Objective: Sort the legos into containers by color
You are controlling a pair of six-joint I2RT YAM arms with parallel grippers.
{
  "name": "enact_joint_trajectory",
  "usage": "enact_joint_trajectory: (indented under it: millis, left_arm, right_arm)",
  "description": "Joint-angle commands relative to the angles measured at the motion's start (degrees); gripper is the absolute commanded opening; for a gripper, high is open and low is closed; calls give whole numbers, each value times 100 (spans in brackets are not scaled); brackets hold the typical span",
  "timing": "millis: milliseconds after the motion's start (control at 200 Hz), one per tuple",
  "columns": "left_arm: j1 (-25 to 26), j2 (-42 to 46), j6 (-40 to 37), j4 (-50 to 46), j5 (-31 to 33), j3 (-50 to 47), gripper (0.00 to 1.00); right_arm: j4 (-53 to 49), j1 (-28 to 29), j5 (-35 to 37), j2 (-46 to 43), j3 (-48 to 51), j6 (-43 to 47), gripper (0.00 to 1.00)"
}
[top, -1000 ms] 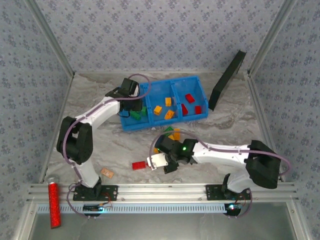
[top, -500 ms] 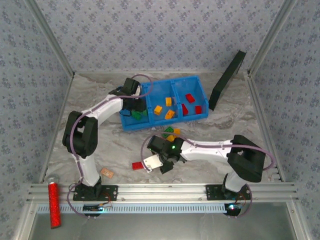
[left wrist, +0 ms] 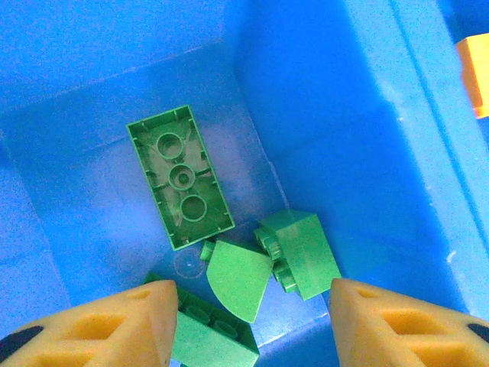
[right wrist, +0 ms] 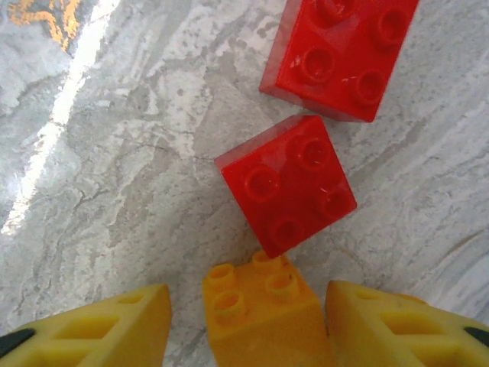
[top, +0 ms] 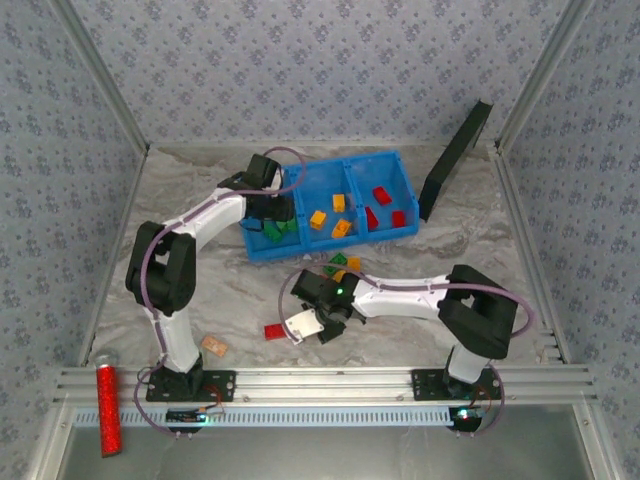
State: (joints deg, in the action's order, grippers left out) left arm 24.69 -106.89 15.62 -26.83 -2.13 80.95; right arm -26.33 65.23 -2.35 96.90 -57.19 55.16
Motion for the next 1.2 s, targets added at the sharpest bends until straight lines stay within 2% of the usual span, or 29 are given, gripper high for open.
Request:
enact_joint_trajectory:
  millis: [0, 380, 745, 920, 1194]
  left_arm:
    - [-34, 267, -94, 32, -222, 224, 56]
    - [-52, 913, -255, -141, -373, 95, 57]
    - [-52, 1523, -484, -537, -420, 263, 60]
    - [-52, 2006, -550, -714, -376, 0, 62]
    - [9, 2922, -822, -1132, -428, -692, 65]
  right_arm:
    - [-243, -19, -107, 151, -183, 102, 49]
    - [-293, 24, -120, -17, -300, -273, 22]
    - [-349, -186, 92, -1138, -324, -712, 17]
    - [-338, -703, 90, -1519, -369, -708, 17]
    - [223, -2111, -410, -1602, -645, -1127, 18]
